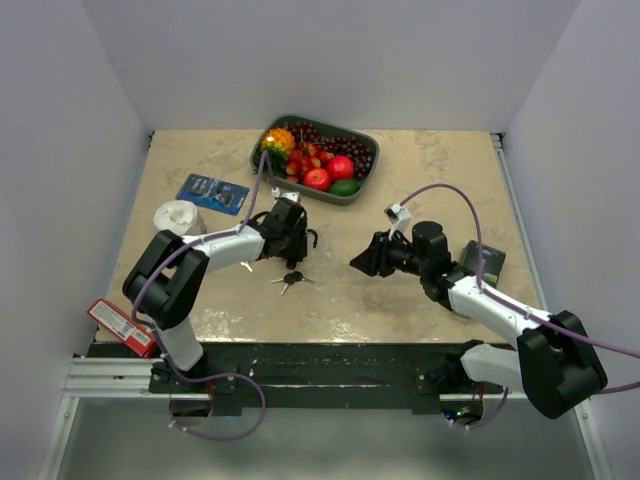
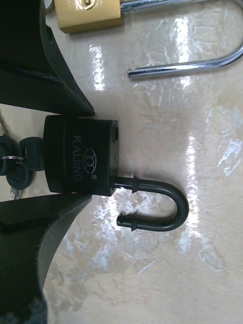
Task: Unlock with the key
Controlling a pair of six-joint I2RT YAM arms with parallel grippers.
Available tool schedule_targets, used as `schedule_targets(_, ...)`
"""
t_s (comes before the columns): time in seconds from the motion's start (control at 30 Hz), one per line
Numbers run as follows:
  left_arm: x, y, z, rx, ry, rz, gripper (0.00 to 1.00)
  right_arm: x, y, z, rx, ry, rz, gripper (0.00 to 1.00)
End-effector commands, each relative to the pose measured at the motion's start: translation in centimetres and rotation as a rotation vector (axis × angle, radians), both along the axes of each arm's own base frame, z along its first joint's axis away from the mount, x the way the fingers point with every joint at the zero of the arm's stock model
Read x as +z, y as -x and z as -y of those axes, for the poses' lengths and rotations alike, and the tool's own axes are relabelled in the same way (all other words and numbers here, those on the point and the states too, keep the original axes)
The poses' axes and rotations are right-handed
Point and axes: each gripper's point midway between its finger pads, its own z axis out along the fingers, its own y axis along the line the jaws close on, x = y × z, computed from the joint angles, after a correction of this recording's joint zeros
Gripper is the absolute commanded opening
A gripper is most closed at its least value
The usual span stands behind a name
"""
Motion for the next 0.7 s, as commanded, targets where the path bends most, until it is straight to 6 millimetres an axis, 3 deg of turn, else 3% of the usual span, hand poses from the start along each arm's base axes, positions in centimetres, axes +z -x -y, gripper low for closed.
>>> schedule_targets(0.0, 0.0, -1.7, -1.8, 0.098, -0.091, 0.022, 0.00, 0.6, -0.7, 0.0, -0.020, -0.012, 0.038, 0.39)
schedule_targets(0.43, -1.1, -0.3, -1.7, 0.086, -0.068, -0.030, 0.01, 0.5, -0.6, 0.0, -0.019, -0.011, 0.041, 0.40)
schedule_targets(0.47, -1.0, -0.4, -1.6, 0.084, -0.061, -0.024, 0.08, 0.5, -0.5, 0.0, -0.020, -0.011, 0.039, 0.41)
schedule_targets(0.63, -0.5, -0.5, -1.5, 0.080, -0.054, -0.008, 0.25, 0.6, -0.5, 0.1, -0.024, -0.010, 0.047, 0.44)
schedule_targets(0.67, -0.4, -0.6, -1.5, 0.081, -0.053, -0.003, 0.35, 0.7, -0.5, 0.1, -0.024, -0.010, 0.049, 0.45)
